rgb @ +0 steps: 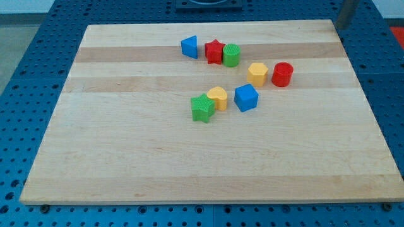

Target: Point your arm at red circle

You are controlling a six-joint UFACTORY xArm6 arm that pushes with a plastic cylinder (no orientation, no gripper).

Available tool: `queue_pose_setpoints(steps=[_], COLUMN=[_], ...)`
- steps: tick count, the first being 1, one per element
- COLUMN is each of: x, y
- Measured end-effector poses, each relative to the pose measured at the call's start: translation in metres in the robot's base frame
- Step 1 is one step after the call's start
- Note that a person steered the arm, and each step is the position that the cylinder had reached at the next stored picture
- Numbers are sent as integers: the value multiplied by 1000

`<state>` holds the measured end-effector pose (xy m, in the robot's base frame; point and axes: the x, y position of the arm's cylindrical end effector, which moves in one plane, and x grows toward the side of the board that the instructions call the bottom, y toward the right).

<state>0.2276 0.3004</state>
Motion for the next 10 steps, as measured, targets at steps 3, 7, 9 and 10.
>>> queue_pose_setpoints(steps=[3, 7, 9, 10], x=[66, 187, 196, 194], y=[-99, -121, -184, -169])
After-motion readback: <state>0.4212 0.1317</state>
